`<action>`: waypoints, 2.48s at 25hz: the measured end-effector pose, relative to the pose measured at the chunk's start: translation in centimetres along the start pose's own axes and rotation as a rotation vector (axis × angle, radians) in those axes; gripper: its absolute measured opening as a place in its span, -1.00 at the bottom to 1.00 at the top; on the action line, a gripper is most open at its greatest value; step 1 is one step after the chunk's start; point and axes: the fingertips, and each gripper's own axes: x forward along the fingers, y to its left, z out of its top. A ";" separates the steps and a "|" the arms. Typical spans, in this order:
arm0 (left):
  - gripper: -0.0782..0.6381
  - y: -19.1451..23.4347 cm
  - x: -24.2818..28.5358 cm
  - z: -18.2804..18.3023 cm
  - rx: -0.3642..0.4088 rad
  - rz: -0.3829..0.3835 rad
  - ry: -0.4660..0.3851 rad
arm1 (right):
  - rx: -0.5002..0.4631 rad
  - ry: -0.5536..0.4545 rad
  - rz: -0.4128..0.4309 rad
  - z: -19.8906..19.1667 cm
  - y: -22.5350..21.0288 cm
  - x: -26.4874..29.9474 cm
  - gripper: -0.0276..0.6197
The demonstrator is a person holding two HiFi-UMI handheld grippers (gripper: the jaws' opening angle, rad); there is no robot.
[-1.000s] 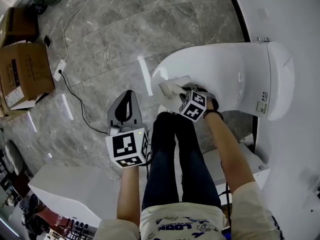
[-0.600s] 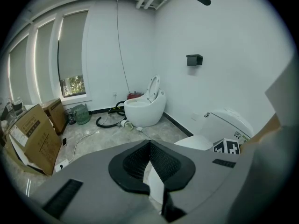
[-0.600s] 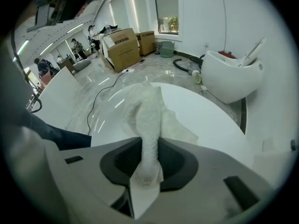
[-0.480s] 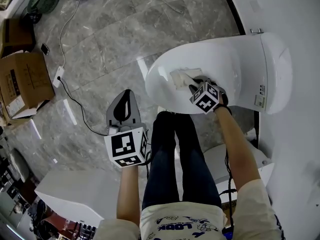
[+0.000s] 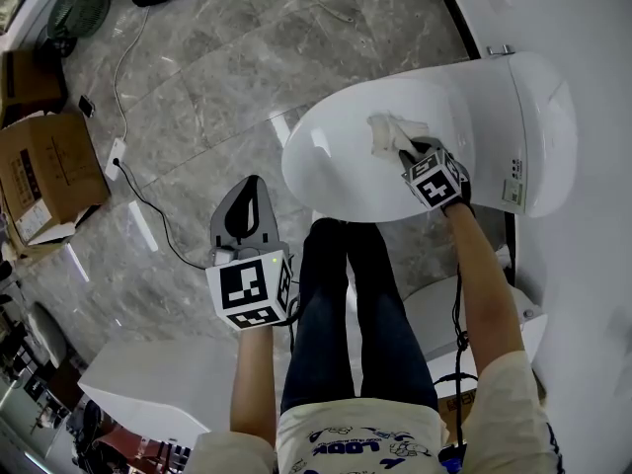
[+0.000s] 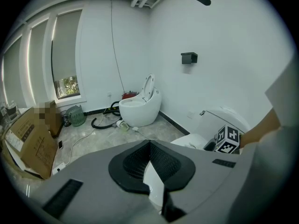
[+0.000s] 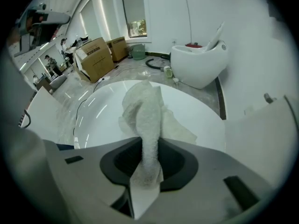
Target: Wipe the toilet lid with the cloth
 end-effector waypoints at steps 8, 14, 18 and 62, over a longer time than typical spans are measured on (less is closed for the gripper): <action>-0.77 -1.2 0.3 0.1 0.019 -0.023 0.001 | 0.130 -0.006 -0.070 -2.5 -3.2 -1.2 -0.63; -0.77 -2.0 0.3 0.1 0.027 -0.037 0.002 | 0.254 -0.011 -0.118 -4.7 -4.5 -1.9 -0.63; -0.78 -2.2 0.3 0.1 0.032 -0.043 0.004 | 0.317 -0.014 -0.143 -6.0 -5.1 -2.3 -0.63; -0.77 -0.4 -0.5 -1.4 0.005 -0.068 0.007 | 0.961 0.031 -0.474 -15.4 0.4 -5.2 -0.64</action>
